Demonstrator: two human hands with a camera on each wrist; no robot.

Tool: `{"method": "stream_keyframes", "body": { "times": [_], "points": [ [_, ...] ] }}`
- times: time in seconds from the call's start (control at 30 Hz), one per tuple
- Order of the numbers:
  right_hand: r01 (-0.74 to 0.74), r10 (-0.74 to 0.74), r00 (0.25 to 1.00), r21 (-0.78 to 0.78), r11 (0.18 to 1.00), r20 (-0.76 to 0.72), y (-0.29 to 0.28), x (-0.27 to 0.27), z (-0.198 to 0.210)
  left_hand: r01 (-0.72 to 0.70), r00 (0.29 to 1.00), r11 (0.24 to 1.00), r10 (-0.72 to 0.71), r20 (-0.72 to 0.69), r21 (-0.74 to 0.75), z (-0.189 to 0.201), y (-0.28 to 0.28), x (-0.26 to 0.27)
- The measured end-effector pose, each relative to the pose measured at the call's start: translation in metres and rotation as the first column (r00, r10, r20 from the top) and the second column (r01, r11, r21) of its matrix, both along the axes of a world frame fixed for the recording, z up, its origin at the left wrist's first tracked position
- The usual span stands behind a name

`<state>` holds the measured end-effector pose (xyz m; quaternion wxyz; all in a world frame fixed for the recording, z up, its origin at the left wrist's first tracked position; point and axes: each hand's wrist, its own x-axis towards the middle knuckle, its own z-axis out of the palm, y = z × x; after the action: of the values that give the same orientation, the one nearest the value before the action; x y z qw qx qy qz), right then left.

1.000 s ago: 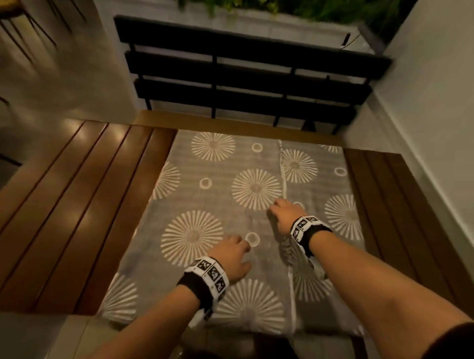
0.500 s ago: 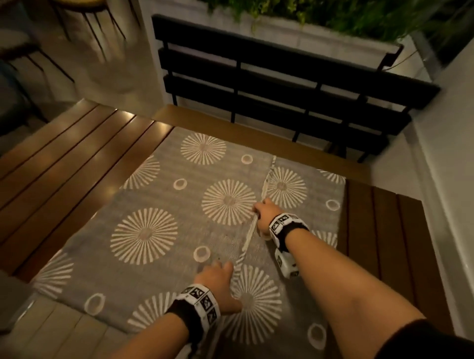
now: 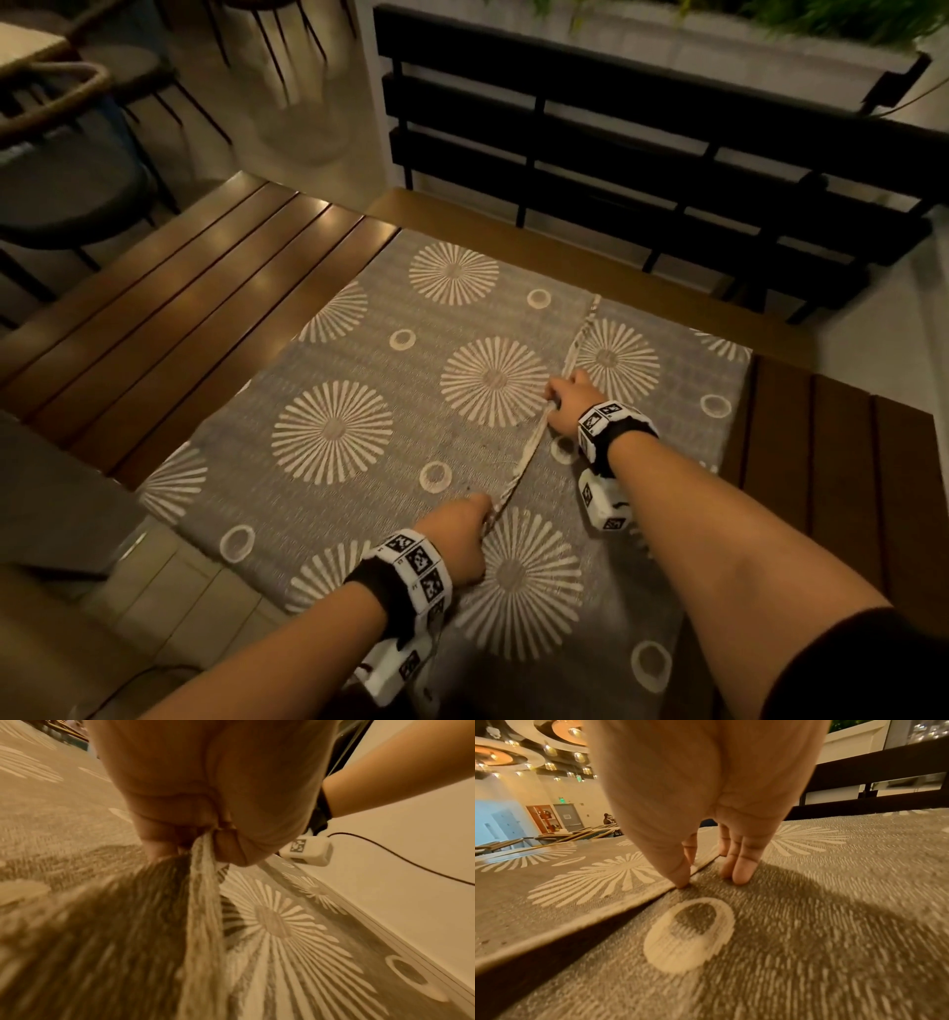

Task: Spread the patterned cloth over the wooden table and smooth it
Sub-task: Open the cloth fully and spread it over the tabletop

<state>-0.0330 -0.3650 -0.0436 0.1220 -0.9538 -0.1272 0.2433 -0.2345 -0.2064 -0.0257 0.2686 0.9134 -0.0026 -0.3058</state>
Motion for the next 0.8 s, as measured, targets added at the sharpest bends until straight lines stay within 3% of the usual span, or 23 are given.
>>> {"method": "stream_keyframes", "body": {
  "times": [0.17,0.27,0.33,0.43,0.57,0.7,0.8],
  "points": [
    [0.022,-0.024,1.000,0.066,0.998,0.019,-0.005,-0.002,-0.005,0.263,0.959,0.963,-0.268,0.093,0.058,0.003,-0.013,-0.022],
    [0.026,-0.033,0.997,0.116,0.993,0.067,-0.007,-0.004,-0.009,0.160,0.975,0.986,-0.152,0.164,-0.037,0.004,-0.011,-0.024],
    [0.027,-0.036,0.995,0.097,0.995,0.091,-0.006,-0.004,-0.008,0.173,0.974,0.981,-0.158,0.160,-0.083,0.004,-0.010,-0.028],
    [0.031,-0.034,0.996,0.048,0.998,0.077,-0.001,-0.001,-0.004,0.210,0.975,0.978,-0.209,0.073,-0.009,-0.002,-0.003,-0.037],
    [0.050,-0.049,0.997,-0.009,0.999,0.052,0.003,0.004,-0.001,0.103,0.995,0.995,-0.103,0.006,0.003,0.005,0.019,-0.036],
    [0.059,-0.060,0.998,-0.070,0.996,0.000,0.014,0.015,0.003,0.139,0.989,0.985,-0.132,-0.073,0.102,0.009,0.044,-0.032],
    [0.065,-0.065,0.998,-0.061,0.996,0.002,0.016,0.021,-0.003,0.066,0.996,0.995,-0.061,-0.060,0.080,0.001,0.057,-0.034]
  ]
}}
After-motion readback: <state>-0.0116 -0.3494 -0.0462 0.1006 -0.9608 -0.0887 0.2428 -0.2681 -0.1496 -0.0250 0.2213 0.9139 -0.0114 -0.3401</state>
